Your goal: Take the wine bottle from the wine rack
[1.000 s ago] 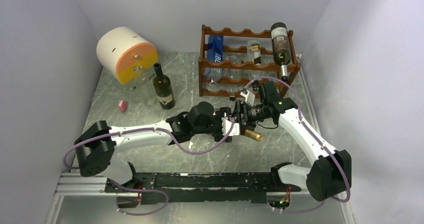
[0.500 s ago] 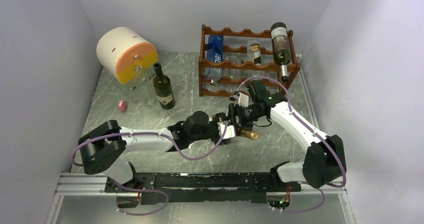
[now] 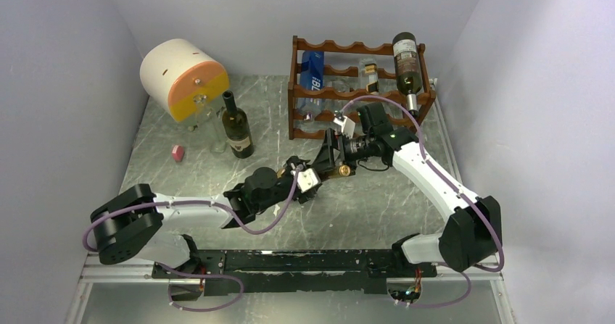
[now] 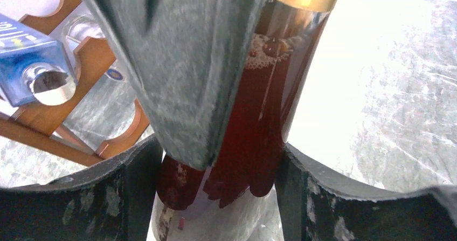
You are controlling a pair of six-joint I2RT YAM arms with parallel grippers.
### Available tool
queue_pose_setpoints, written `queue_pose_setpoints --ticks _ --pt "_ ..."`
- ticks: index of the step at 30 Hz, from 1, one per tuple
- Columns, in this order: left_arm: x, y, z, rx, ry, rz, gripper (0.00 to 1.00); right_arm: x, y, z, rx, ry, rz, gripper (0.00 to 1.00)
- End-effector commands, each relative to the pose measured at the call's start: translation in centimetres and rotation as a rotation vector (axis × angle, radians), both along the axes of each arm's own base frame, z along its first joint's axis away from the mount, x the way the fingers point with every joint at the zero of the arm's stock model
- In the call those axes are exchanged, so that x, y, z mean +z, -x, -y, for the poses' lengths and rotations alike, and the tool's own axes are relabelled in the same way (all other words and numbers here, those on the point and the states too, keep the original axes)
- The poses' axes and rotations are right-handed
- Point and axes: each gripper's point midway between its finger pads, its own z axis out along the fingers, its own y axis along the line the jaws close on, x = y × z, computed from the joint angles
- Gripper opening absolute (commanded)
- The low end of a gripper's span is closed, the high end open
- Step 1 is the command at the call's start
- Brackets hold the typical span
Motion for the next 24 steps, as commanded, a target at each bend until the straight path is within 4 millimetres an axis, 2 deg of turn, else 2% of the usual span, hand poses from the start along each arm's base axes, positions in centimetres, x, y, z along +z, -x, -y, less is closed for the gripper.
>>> queue_pose_setpoints --ticks 1,4,7,11,13,15,19,24 --pt "2.4 -0.5 -0.8 0.075 0.136 -0.028 0.39 5.0 0.3 -1.6 0.053 -0.16 0.06 0.83" --pt "2.9 -0.7 -1.3 0.108 0.171 -0.042 0.36 6.0 -0.1 -2.1 0.045 -0.189 0.081 0.83" --pt "3.7 -0.9 -2.2 0.154 0.227 -0.064 0.3 8.2 -1.3 -2.9 0.017 -0.245 0.146 0.87" --pt "4.8 -0.4 -3.4 0.174 0.311 -0.081 0.3 11.2 -2.8 -4.1 -0.019 -0.342 0.197 0.93" --pt "5.0 0.0 -3.8 0.165 0.341 -0.087 0.29 12.5 -3.8 -4.5 -0.042 -0.36 0.228 0.99" --pt "5.2 0.3 -4.3 0.165 0.372 -0.093 0.27 14.1 -5.0 -4.7 -0.067 -0.366 0.277 1.0" --pt "5.3 0.9 -5.2 0.164 0.447 -0.11 0.26 15.7 -6.6 -5.3 -0.082 -0.369 0.323 1.0" --pt "6.0 1.5 -6.6 0.17 0.55 -0.124 0.31 16.7 -7.1 -5.2 -0.088 -0.39 0.39 1.0"
